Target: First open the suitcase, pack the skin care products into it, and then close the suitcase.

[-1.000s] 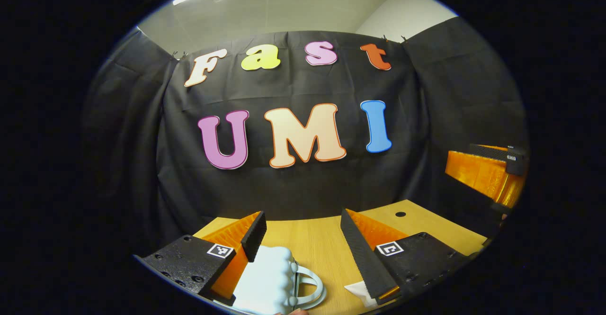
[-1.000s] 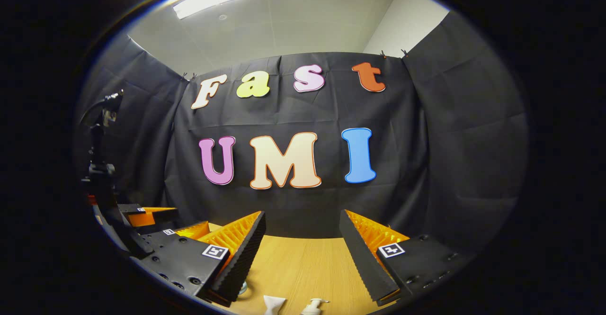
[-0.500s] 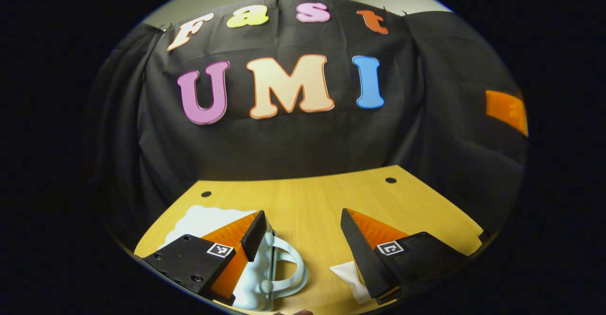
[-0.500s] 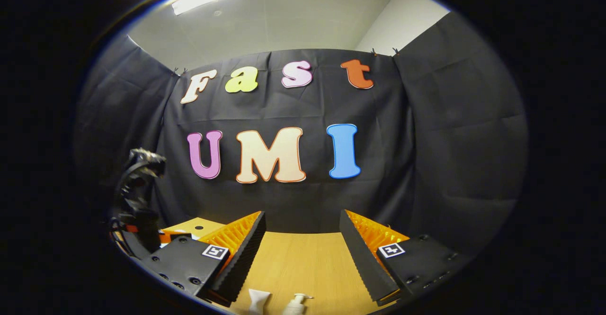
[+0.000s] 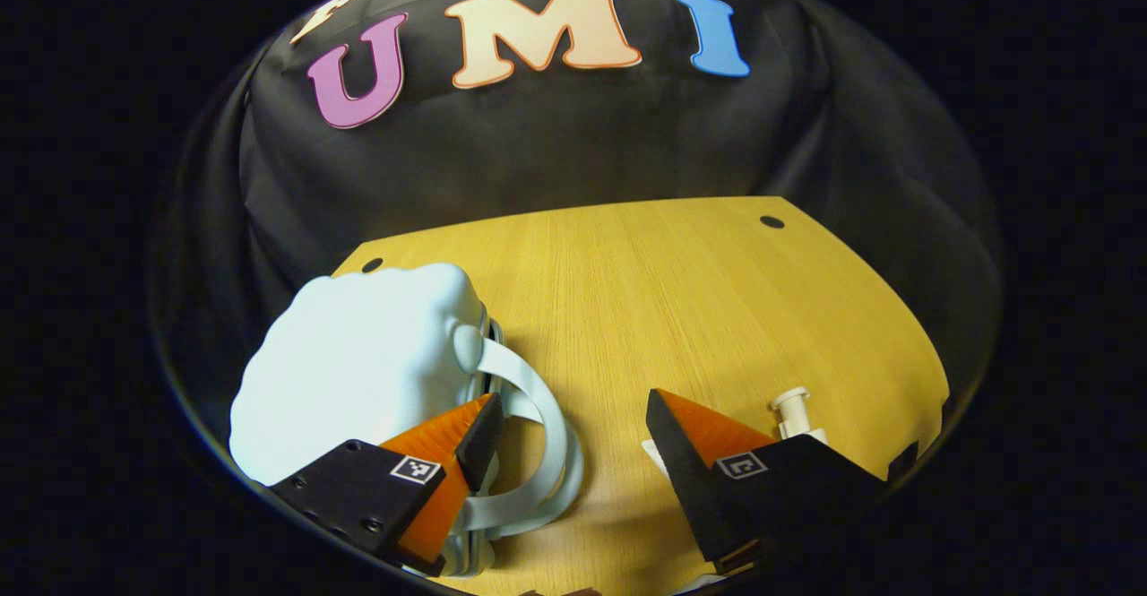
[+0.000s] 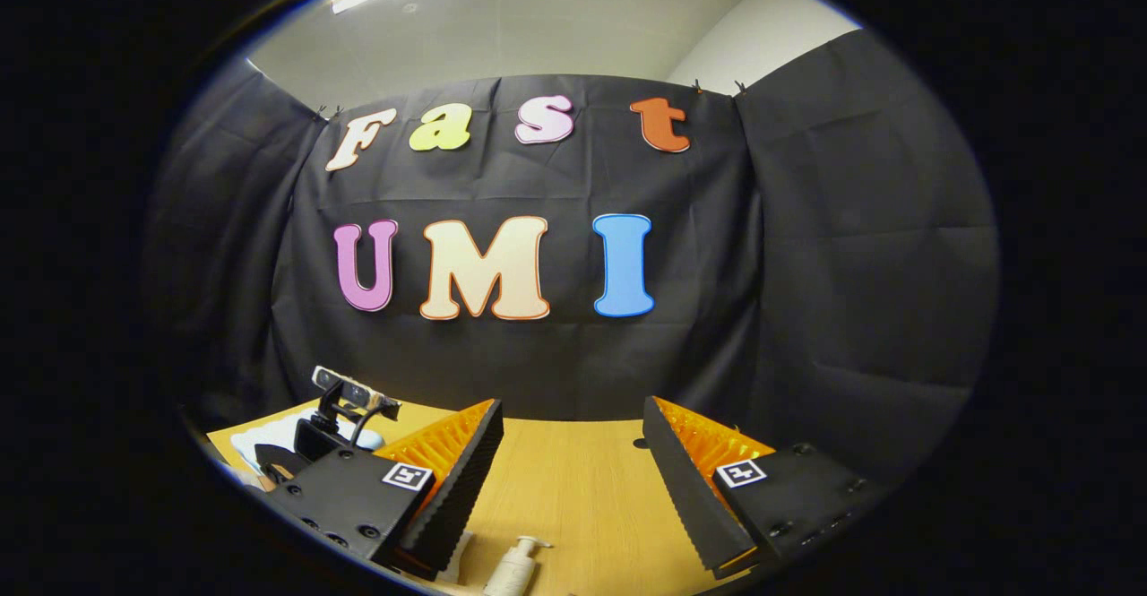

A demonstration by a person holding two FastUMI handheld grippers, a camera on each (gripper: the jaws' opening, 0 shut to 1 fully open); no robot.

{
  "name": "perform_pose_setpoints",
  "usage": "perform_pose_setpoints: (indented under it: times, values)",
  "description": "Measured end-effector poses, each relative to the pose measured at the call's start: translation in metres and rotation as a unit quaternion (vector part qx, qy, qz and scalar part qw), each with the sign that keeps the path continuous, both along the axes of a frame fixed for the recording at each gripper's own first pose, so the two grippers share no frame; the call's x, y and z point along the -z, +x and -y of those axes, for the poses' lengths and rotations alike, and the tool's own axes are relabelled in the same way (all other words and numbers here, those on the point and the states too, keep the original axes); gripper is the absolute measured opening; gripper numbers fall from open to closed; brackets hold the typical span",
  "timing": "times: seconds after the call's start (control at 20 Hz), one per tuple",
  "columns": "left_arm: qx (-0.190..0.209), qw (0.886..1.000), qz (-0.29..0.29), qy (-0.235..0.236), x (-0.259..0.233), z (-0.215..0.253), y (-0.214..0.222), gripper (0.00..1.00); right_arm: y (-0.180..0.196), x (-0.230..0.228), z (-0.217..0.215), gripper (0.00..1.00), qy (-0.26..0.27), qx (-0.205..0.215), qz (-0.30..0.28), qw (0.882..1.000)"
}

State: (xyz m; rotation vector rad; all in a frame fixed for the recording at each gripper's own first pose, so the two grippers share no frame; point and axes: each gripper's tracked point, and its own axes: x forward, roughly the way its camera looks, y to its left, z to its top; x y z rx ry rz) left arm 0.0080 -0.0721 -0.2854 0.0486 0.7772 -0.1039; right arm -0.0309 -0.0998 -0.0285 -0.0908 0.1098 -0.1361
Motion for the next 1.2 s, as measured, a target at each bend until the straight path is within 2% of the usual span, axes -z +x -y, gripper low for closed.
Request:
perform_pose_setpoints:
  times: [0.15,0.25,0.35,0.4,0.45,0.5,0.55,0.6,0.8,0.95,1.2]
  values:
    - [-0.008,0.999,-0.035,-0.001,0.024,0.002,-0.001,0.96,-0.002,0.002,0.009,0.98,-0.002,0.004,-0.006,1.0]
    - [-0.006,0.998,-0.054,-0.01,0.033,0.007,-0.003,0.92,-0.002,0.005,0.014,0.98,-0.003,0.004,-0.009,1.0]
    - [-0.004,0.998,-0.063,-0.015,0.037,0.01,-0.004,0.82,-0.001,0.006,0.018,0.99,-0.002,0.002,-0.01,1.0]
    - [-0.007,0.998,-0.064,-0.004,0.037,0.005,-0.003,0.74,-0.001,0.007,0.02,0.99,-0.002,0.001,-0.011,1.0]
    - [-0.013,0.998,-0.058,0.011,0.035,-0.004,0.0,0.7,-0.001,0.007,0.022,0.99,0.0,0.001,-0.009,1.0]
    - [-0.023,0.998,-0.052,0.021,0.031,-0.012,0.003,0.49,-0.001,0.008,0.024,0.99,0.002,0.0,-0.008,1.0]
    - [-0.031,0.998,-0.051,0.017,0.032,-0.013,0.004,0.36,0.0,0.009,0.025,0.99,0.005,-0.002,-0.008,1.0]
    - [-0.031,0.998,-0.06,0.008,0.029,-0.012,-0.001,0.12,0.0,0.01,0.027,0.99,0.008,-0.003,-0.008,1.0]
    - [-0.016,0.996,-0.084,0.013,0.03,-0.011,0.0,0.06,0.001,0.012,0.035,0.99,0.022,-0.009,-0.003,1.0]
    - [-0.008,0.996,-0.084,-0.011,0.016,-0.009,0.002,0.0,0.003,0.016,0.039,0.99,0.031,-0.018,0.001,0.999]
    - [-0.024,0.999,-0.036,-0.033,-0.056,-0.034,0.018,0.0,0.011,0.035,0.022,0.99,0.061,-0.045,-0.017,0.997]
